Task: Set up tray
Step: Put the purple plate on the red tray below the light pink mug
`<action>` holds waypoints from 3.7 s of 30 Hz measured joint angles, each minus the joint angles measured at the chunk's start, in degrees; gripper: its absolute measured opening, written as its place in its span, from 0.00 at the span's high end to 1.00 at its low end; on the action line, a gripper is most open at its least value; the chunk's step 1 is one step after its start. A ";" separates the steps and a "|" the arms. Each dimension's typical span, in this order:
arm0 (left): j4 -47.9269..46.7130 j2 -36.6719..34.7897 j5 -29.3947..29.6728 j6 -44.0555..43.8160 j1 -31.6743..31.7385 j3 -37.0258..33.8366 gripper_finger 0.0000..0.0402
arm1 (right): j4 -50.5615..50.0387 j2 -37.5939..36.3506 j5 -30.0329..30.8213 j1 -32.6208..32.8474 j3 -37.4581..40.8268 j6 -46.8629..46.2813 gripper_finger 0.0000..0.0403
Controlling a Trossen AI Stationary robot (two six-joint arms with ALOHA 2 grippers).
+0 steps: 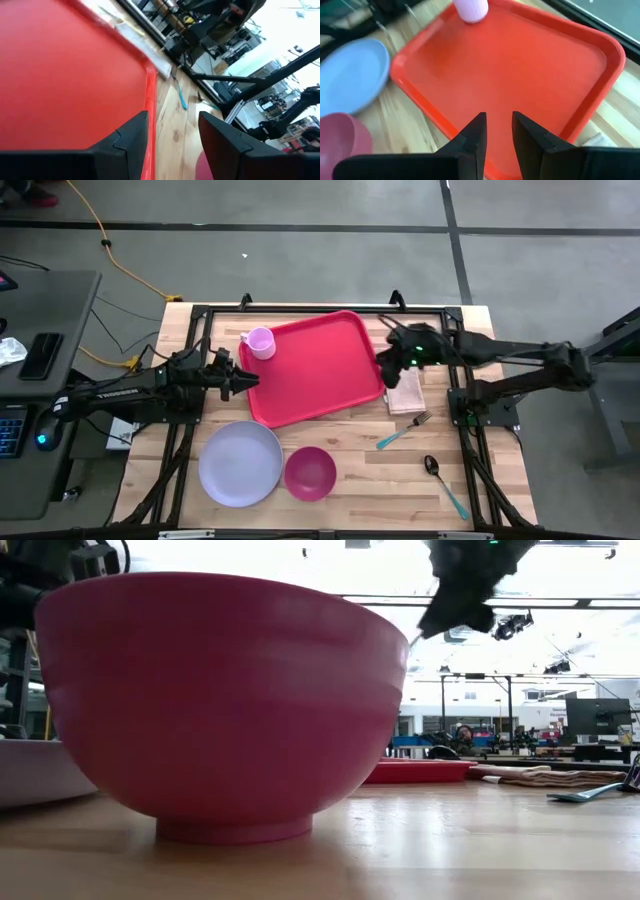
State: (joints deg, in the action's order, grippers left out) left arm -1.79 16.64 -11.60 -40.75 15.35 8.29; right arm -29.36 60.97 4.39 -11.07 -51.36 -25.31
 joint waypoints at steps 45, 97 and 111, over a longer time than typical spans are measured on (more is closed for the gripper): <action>5.38 11.85 14.41 4.19 -25.16 9.07 0.49 | 24.91 -57.24 -8.67 -0.04 43.48 -6.08 0.82; -52.20 41.27 20.95 -18.23 -44.26 35.21 0.49 | 22.39 -58.53 -10.74 -0.02 44.80 2.18 0.82; -57.83 43.12 24.22 -18.06 -44.24 35.19 0.49 | 21.68 -58.53 -11.47 -0.03 44.80 3.38 0.82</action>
State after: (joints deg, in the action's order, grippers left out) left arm -59.62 59.76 12.63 -58.81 -28.88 43.48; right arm -7.68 2.44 -7.09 -11.10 -6.57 -21.93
